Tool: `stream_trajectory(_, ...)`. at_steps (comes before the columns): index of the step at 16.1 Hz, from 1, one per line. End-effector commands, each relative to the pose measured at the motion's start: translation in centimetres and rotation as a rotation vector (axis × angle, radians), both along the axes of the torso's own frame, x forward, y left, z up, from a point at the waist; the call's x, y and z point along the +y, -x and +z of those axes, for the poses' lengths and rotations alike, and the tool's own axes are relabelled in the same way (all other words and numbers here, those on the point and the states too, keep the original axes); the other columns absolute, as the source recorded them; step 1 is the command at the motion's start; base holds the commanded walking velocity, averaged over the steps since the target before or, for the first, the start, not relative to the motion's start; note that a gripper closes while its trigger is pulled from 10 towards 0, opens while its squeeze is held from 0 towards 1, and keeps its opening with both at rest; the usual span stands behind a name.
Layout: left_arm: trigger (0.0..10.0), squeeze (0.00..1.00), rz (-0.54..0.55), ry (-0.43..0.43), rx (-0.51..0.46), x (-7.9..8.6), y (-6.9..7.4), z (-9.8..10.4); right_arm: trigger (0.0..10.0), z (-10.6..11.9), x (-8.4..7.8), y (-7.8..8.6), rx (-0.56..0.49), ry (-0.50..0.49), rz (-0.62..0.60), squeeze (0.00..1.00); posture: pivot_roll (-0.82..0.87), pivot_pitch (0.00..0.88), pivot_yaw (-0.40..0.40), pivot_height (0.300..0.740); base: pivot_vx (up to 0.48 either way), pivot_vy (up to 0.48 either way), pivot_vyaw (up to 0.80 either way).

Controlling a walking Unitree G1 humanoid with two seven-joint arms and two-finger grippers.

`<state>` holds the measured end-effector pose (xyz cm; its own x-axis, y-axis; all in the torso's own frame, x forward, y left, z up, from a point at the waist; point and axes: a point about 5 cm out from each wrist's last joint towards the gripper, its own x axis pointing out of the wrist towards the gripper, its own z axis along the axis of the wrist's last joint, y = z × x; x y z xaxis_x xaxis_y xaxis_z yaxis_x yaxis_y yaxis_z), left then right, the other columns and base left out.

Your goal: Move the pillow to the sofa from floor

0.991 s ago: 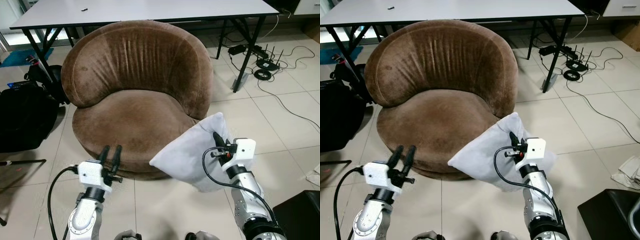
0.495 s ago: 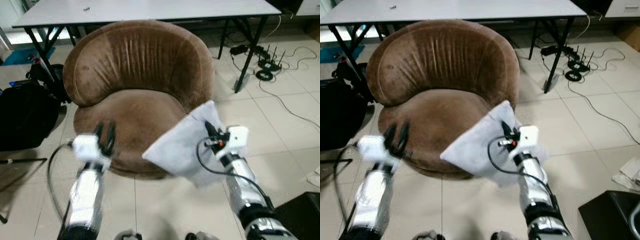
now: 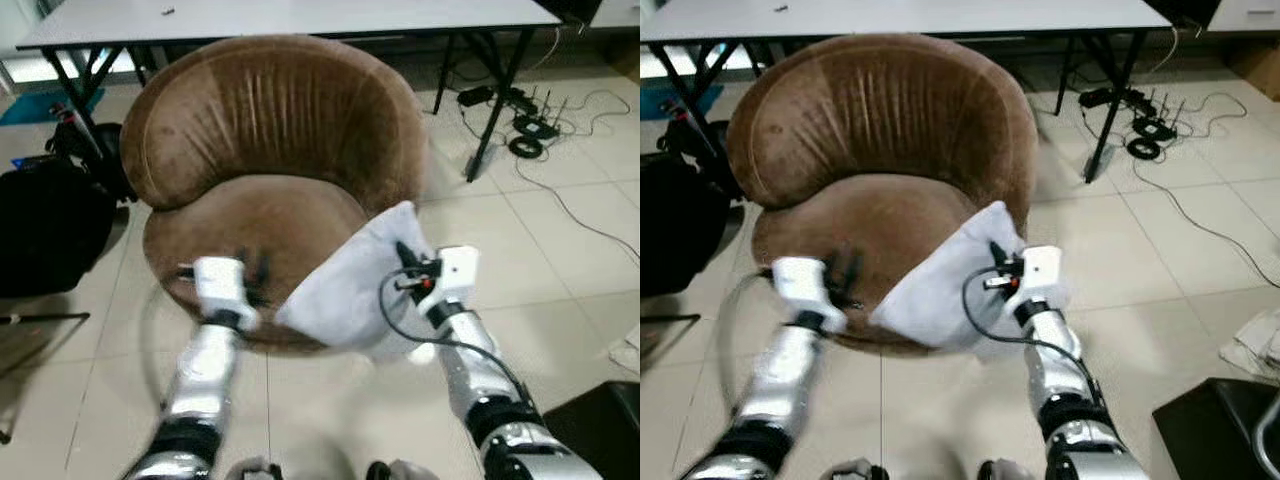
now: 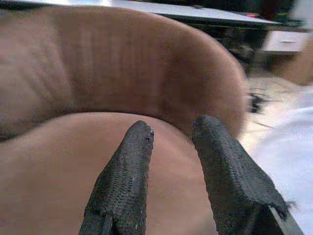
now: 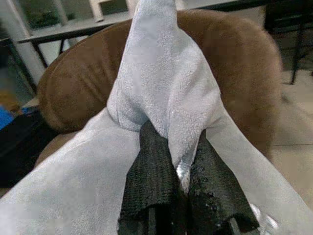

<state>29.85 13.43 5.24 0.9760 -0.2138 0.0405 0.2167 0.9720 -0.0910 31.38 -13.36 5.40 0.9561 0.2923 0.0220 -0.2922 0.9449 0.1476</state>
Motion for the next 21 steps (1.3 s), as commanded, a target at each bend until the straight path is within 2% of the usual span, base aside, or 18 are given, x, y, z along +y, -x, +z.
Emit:
stream_trajectory(1, 10.0, 0.00, -0.016, -0.027, 0.002, 0.0, -0.3, 0.1, 10.0, 0.9, 0.4, -0.7, -0.029, 0.012, 0.025, 0.00, 0.02, 0.135, 0.001, 0.740, 0.000, 0.000, 0.00)
stream_trajectory(3, 10.0, 0.00, 0.083, -0.033, -0.017, 1.4, -0.4, 0.3, 10.0, 1.0, -0.3, -0.9, -0.025, -0.001, -0.010, 0.00, 0.01, 0.141, 0.008, 0.740, 0.000, 0.000, 0.00)
stream_trajectory(4, 10.0, 0.00, 0.098, -0.022, -0.036, 1.9, -0.2, 0.4, 10.0, 1.0, -1.0, -0.9, -0.024, -0.016, -0.034, 0.00, 0.01, 0.141, 0.008, 0.740, 0.000, 0.000, 0.00)
stream_trajectory(7, 10.0, 0.00, 0.125, 0.011, -0.094, 3.1, 1.5, 0.6, 10.0, 0.4, -2.4, 0.4, -0.039, -0.036, -0.065, 0.00, 0.02, 0.140, 0.009, 0.740, 0.000, 0.000, 0.00)
stream_trajectory(11, 10.0, 0.00, 0.063, 0.167, -0.118, 2.8, 3.4, 0.7, 10.0, -0.1, -1.9, 1.5, -0.044, -0.107, -0.025, 0.00, 0.02, 0.135, 0.017, 0.740, 0.000, 0.000, 0.00)
stream_trajectory(12, 10.0, 0.00, 0.056, 0.177, -0.116, 2.8, 3.6, 0.7, 10.0, -0.1, -1.7, 1.6, -0.048, -0.110, -0.010, 0.00, 0.02, 0.135, 0.017, 0.740, 0.000, 0.000, 0.00)
stream_trajectory(13, 10.0, 0.00, 0.063, 0.137, -0.107, 3.0, 3.9, 0.6, 10.0, 0.0, -1.6, 1.6, -0.051, -0.107, -0.007, 0.00, 0.01, 0.131, 0.023, 0.740, 0.000, 0.000, 0.00)
stream_trajectory(14, 10.0, 0.00, 0.114, 0.041, -0.102, 3.7, 4.0, 0.5, 10.0, 0.1, -1.7, 1.6, -0.053, -0.098, -0.022, 0.00, 0.01, 0.131, 0.025, 0.740, 0.000, 0.000, 0.00)
stream_trajectory(15, 10.0, 0.00, 0.183, -0.017, -0.102, 4.5, 4.1, 0.5, 10.0, 0.1, -2.0, 1.5, -0.056, -0.066, -0.057, 0.00, 0.01, 0.130, 0.025, 0.740, 0.000, 0.000, 0.00)
stream_trajectory(16, 10.0, 0.00, 0.256, -0.025, -0.097, 5.4, 4.2, 0.5, 10.0, 0.2, -2.3, 1.5, -0.065, -0.052, -0.099, 0.00, 0.02, 0.132, 0.023, 0.740, 0.000, 0.000, 0.00)
stream_trajectory(17, 10.0, 0.00, 0.284, -0.073, -0.093, 5.9, 4.3, 0.4, 10.0, 0.2, -2.5, 1.5, -0.066, -0.059, -0.117, 0.00, 0.02, 0.129, 0.022, 0.740, 0.000, 0.000, 0.00)
stream_trajectory(21, 10.0, 0.00, 0.271, -0.051, -0.103, 5.7, 4.3, 0.6, 10.0, 0.1, -2.3, 1.7, -0.059, -0.053, -0.079, 0.00, 0.02, 0.128, 0.023, 0.740, 0.000, 0.000, 0.00)
